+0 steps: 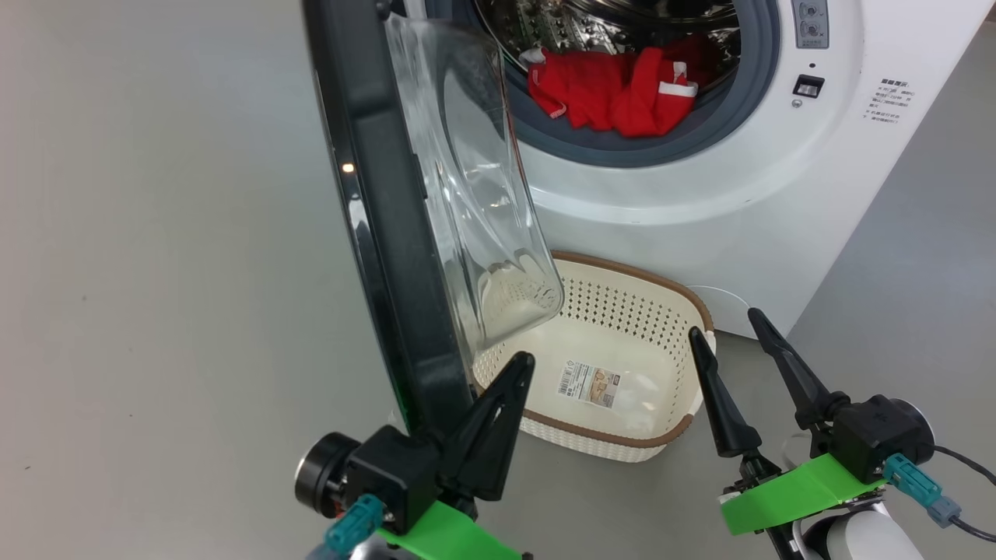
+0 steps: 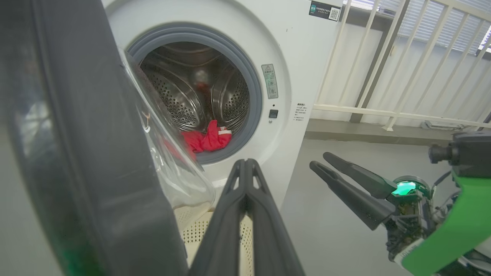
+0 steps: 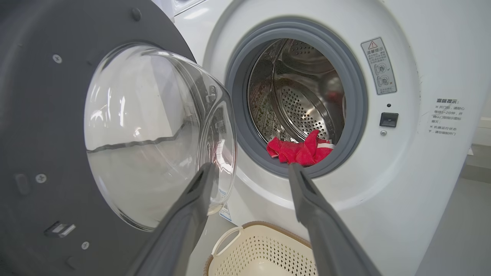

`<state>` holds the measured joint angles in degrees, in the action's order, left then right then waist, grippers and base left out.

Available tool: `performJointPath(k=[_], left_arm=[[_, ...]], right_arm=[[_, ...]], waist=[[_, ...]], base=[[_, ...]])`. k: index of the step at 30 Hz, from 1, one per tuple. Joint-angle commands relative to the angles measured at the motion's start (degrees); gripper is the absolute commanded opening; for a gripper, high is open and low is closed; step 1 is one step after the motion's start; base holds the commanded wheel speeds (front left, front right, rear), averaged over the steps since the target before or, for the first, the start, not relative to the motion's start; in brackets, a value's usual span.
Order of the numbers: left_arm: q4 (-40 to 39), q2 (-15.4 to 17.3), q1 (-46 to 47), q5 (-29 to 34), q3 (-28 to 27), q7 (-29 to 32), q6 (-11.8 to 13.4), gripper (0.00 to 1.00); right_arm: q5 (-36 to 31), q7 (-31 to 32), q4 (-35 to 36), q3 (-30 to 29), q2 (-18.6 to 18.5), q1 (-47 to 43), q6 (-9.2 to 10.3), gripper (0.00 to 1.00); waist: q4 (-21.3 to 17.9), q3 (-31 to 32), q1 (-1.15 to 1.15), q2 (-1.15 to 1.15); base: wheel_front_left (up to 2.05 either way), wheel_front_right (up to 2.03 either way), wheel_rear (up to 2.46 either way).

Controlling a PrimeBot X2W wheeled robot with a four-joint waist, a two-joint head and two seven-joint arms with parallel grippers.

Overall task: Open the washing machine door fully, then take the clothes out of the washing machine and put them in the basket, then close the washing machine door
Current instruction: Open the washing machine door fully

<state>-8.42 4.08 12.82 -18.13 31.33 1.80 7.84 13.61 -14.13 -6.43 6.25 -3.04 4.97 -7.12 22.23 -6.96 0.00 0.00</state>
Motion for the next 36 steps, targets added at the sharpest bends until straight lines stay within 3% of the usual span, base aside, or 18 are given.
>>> performJointPath(k=[1, 19, 36], left_arm=[[-1.0, 0.36, 0.63, 0.52, -2.25, 0.23, 0.52, 0.0], [1.34, 3.03, -0.98, 1.5, -4.98, 1.75, 4.42, 0.0], [0.35, 6.61, -3.13, 1.02, -11.05, 0.36, 8.34, 0.0]], right_arm=[[0.23, -0.58, 1.28, 1.43, 0.16, 1.75, -0.36, 1.0], [0.01, -0.16, 1.36, 2.0, 0.16, 1.08, -0.36, 1.0], [-0.61, 0.77, 2.65, 1.77, 0.16, 0.51, -0.36, 1.0]], waist=[[0.07, 0.02, 0.0, 0.0], [2.43, 0.91, 0.0, 0.0], [4.26, 0.39, 0.0, 0.0]], base=[[0.0, 0.0, 0.0], [0.0, 0.0, 0.0], [0.0, 0.0, 0.0]])
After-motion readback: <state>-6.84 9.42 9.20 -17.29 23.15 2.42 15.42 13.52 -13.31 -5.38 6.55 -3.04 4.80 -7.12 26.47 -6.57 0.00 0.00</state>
